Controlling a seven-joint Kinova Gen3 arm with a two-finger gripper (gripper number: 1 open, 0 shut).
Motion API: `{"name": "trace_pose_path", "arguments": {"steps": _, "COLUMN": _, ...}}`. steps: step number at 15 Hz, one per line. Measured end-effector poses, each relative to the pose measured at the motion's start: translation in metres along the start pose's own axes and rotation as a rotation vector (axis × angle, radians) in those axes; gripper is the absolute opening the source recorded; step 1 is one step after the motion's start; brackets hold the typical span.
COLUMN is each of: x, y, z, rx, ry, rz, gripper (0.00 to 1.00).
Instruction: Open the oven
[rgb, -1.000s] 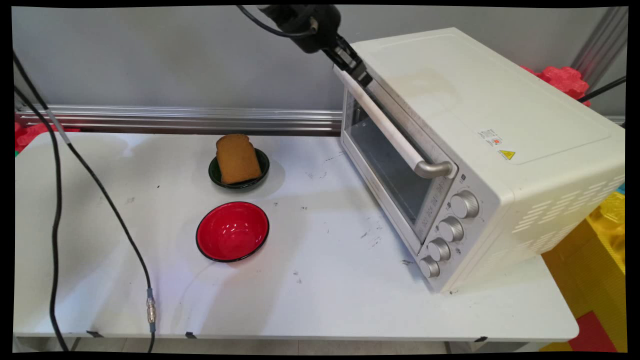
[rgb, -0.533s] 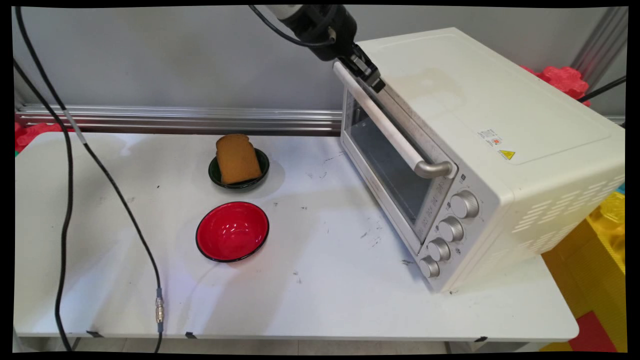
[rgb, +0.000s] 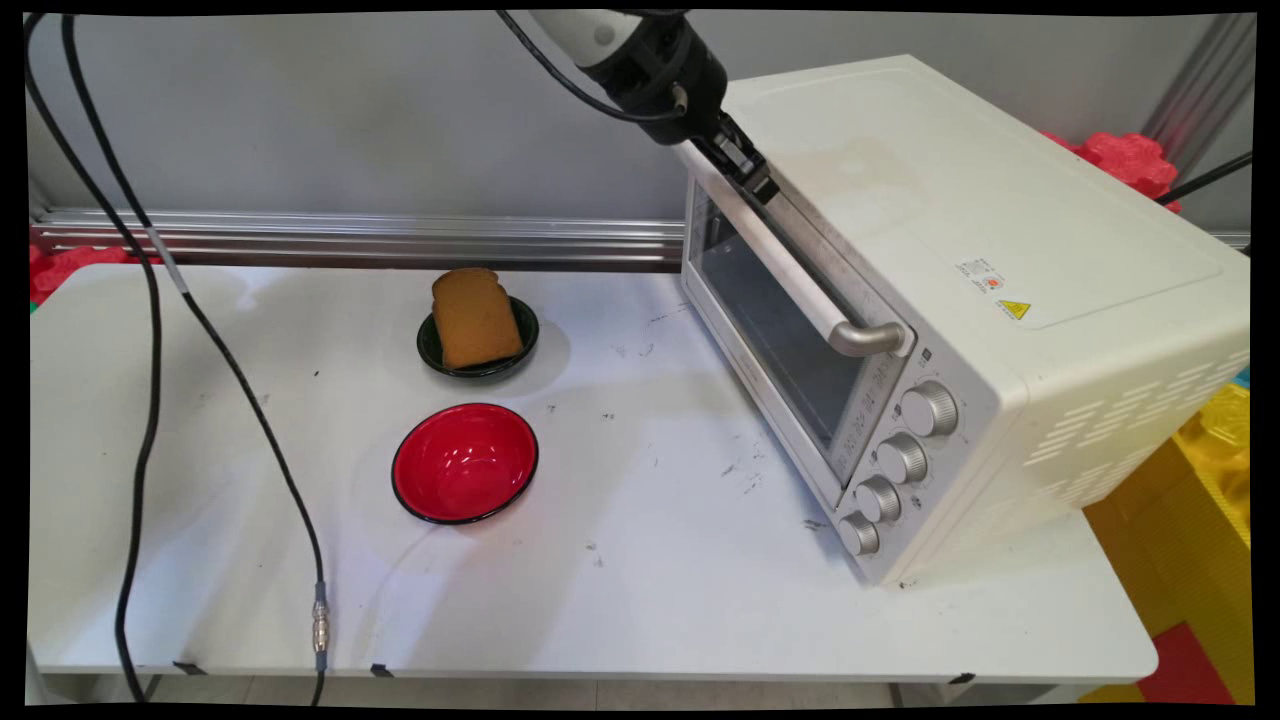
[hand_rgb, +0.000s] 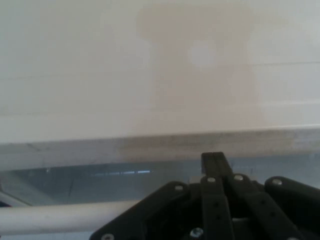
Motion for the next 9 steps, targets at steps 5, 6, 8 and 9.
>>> {"name": "trace_pose_path", "arguments": {"steps": 5, "x": -0.004, "y": -0.001, "z": 0.010, "rx": 0.000, "ry": -0.004, "rz": 0.008, "gripper": 0.00}}
{"name": "trace_pose_path", "arguments": {"steps": 6, "x": -0.006, "y": -0.001, "z": 0.013, "rx": 0.000, "ry": -0.005, "rz": 0.011, "gripper": 0.00}}
{"name": "trace_pose_path", "arguments": {"steps": 8, "x": -0.008, "y": -0.002, "z": 0.016, "rx": -0.001, "ry": -0.008, "rz": 0.015, "gripper": 0.00}}
{"name": "trace_pose_path", "arguments": {"steps": 9, "x": -0.010, "y": -0.002, "z": 0.018, "rx": -0.001, "ry": -0.009, "rz": 0.018, "gripper": 0.00}}
